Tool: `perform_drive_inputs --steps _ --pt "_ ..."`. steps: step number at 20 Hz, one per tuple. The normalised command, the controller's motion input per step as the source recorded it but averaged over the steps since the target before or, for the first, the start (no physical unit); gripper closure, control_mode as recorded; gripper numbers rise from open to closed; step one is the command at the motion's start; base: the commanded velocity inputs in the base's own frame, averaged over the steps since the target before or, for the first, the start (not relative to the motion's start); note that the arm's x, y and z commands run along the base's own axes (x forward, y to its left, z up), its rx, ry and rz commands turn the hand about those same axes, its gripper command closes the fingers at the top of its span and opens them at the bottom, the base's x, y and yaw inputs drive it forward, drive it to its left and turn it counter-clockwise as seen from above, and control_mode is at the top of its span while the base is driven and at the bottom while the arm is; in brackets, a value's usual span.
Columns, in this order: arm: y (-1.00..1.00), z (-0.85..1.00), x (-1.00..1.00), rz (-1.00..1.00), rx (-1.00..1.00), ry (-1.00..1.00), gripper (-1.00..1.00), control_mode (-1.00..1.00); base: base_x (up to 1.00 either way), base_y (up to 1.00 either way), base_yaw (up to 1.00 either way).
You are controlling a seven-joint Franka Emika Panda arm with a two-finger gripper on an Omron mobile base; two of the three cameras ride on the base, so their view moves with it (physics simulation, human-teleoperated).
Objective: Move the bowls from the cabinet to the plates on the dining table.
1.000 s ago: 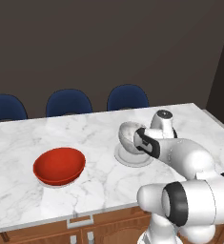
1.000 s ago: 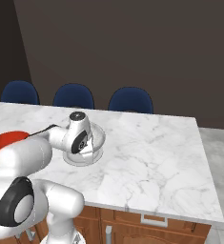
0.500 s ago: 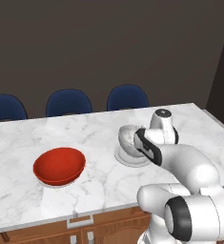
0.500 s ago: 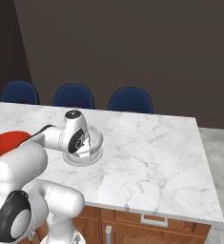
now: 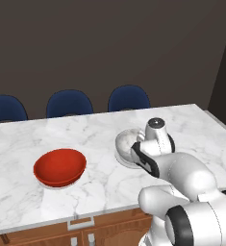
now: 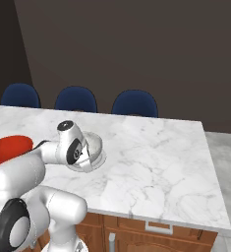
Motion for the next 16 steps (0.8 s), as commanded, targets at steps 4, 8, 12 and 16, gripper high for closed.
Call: perform_drive_inputs --steps 4,8,12,16 --pt "0.00 -0.27 0.00 0.02 -0.09 -0.11 -1.00 -1.00 0.00 0.00 0.00" --pt "-0.02 -0.17 -0.03 0.01 -0.05 -0.05 -1.00 -1.00 0.00 0.00 0.00" --pt "-0.10 -0.10 -0.11 0.00 -0.02 0.00 -1.00 -1.00 0.00 0.00 0.00" --pt "-0.12 0.19 -0.29 0.00 0.02 0.00 -1.00 -1.00 0.00 0.00 0.00"
